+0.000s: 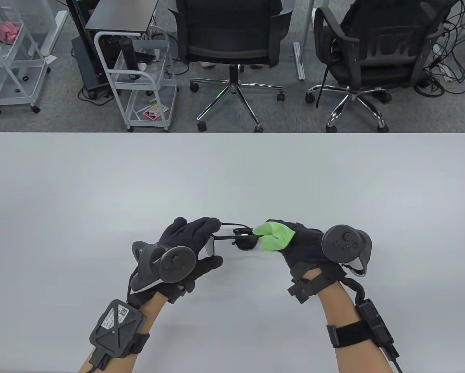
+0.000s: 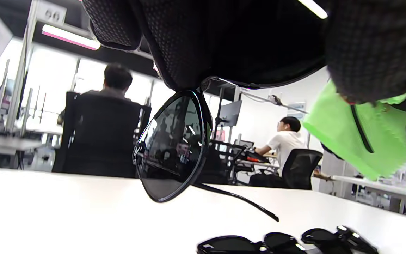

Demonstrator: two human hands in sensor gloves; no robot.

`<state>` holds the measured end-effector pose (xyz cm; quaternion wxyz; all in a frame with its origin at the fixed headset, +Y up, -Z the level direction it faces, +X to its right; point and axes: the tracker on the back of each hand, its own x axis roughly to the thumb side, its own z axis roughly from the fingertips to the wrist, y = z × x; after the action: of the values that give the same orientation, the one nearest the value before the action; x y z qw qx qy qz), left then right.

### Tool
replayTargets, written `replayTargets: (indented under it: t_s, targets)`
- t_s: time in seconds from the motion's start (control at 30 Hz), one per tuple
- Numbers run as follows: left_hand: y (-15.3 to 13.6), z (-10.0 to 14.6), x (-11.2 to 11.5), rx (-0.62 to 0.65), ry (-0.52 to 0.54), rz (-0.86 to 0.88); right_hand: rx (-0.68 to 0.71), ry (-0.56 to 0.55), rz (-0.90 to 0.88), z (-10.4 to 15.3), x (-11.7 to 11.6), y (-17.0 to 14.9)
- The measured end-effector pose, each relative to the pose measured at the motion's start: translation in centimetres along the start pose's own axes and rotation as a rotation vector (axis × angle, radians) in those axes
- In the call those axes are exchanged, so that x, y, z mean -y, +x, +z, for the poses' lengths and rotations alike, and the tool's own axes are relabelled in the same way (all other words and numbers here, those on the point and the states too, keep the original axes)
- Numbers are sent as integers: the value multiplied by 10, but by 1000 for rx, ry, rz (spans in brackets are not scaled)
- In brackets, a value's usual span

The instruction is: Dust sunglasses

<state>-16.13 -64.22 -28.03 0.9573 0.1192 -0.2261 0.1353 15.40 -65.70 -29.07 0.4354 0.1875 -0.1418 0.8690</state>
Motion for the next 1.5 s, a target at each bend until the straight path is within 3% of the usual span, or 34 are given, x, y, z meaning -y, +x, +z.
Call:
replayTargets:
  t_s: [0.07, 0.23, 0.43, 0.83, 1.13, 1.33, 1.5]
  targets:
    - [-4, -2, 2, -43, -31, 75, 57, -78, 61, 2, 5, 10]
    - [-22, -4, 13, -206, -157, 317, 281, -94, 183, 6, -4, 39]
    - [-42, 2, 28, -427, -232, 631, 419, 99, 315, 10, -43, 66]
    - [-45, 3, 32, -465, -253, 784, 364, 753, 475, 19, -115, 62]
    - [-48, 5, 34, -495, -235, 819, 478, 680, 607, 28, -132, 82]
    - [-51, 4, 29, -489, -212, 823, 353, 963, 557, 30, -125, 81]
    - [-49, 5, 28, -480, -212, 830, 297, 880, 401, 24, -119, 77]
